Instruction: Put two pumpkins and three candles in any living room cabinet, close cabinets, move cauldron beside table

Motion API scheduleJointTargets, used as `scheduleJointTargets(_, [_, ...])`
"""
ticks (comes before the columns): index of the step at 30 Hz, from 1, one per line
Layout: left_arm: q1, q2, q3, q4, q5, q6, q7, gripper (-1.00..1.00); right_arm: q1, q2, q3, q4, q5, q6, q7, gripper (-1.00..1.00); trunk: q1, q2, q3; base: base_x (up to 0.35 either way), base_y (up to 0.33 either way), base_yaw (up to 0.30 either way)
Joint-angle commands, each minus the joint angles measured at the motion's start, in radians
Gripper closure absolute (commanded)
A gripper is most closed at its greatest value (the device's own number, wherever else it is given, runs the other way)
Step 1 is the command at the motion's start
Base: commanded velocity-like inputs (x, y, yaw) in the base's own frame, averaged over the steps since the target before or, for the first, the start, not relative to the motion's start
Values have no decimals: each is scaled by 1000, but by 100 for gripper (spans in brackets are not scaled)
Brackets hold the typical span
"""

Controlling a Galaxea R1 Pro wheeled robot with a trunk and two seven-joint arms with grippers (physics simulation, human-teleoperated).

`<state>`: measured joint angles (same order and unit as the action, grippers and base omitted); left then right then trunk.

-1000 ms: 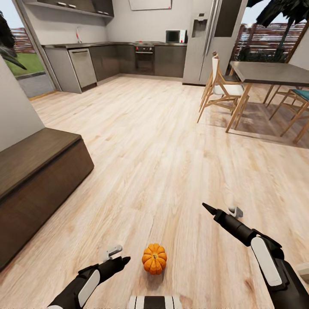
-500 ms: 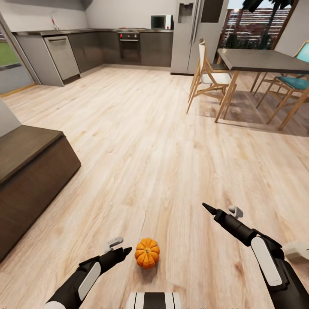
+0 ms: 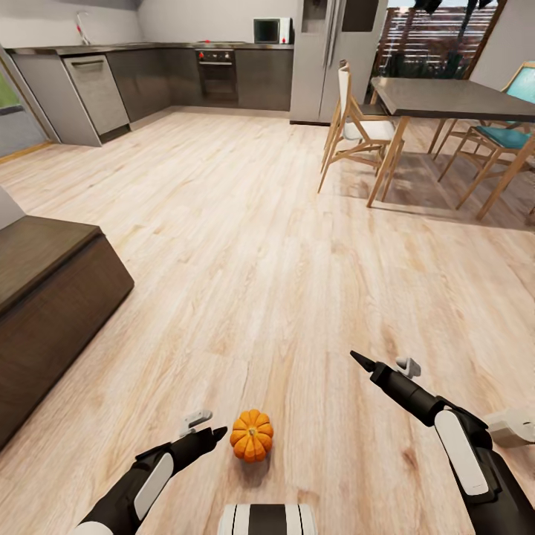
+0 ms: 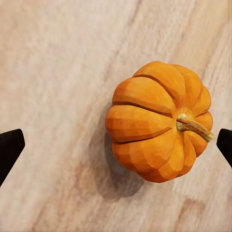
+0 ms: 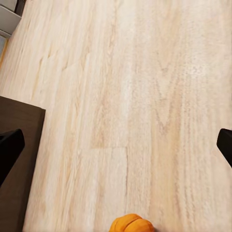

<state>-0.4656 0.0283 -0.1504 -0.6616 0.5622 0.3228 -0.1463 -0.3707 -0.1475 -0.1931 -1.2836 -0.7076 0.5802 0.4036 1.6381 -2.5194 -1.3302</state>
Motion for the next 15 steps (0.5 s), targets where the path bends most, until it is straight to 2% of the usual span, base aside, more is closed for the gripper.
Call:
scheduleJointTargets(1, [0, 1, -3, -1, 7, 4, 1, -100, 0, 0, -2, 0, -6, 7, 1, -100, 0, 0, -1, 0, 0, -11])
scheduleJointTargets(6, [0, 0, -8, -1, 7, 4, -3, -100, 0, 0, -2, 0, -10, 7, 4, -100, 0, 0, 0, 0, 0, -15])
scheduleJointTargets(11, [1, 1, -7, 0, 0, 4, -78, -100, 0, 0, -2, 0, -14, 7, 11, -100, 1, -1, -3, 0, 0, -159])
scheduleJointTargets(15, [1, 1, -6, 1, -3, 4, -88, -100, 0, 0, -2, 0, -15, 7, 12, -100, 3, -2, -14, 0, 0, -177])
